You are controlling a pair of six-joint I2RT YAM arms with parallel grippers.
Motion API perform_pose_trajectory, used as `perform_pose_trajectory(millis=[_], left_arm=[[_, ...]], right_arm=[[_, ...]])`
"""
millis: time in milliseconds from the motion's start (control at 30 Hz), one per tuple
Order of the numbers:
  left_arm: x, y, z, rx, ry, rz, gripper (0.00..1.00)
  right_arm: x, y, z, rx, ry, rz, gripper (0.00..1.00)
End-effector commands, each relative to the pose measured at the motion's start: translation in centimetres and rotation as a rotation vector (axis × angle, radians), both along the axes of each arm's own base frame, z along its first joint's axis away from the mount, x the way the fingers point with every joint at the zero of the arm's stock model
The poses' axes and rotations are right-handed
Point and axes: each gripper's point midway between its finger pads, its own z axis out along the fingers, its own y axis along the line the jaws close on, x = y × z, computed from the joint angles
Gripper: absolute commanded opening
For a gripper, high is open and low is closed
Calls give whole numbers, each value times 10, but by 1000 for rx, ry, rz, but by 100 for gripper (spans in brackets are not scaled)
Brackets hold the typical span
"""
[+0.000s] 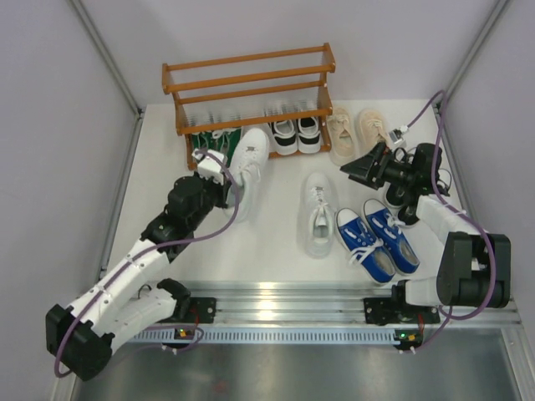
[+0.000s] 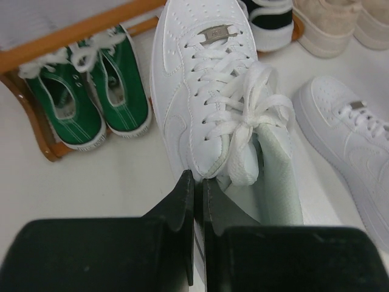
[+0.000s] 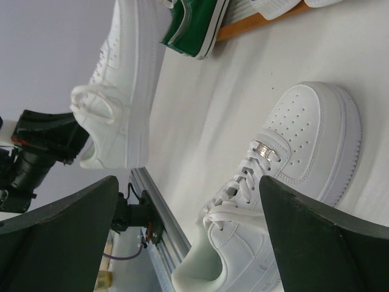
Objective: Place and organize the shoes onto the shoe shelf
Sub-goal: Place the shoe at the shoe shelf.
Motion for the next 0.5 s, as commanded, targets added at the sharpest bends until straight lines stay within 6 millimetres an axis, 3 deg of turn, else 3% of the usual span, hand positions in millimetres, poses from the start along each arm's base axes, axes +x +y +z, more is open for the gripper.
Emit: perform_pose_trajectory(millis=[0,33,133,167,467], left_arm=[[28,3,106,-112,-254,16,0],[34,10,121,-116,-277,38,0],[55,18,121,-105,-247,57,0],[61,20,131,-111,-259,59,0],[117,55,134,-135,-245,141,0]], right_arm=[[6,-3,35,0,-140,8,99],[6,-3,36,5,-135,8,99],[5,-2,38,10,-137,11,99],[5,-3,38,11,-137,11,100],[4,-4,41,28,-133,13,100]])
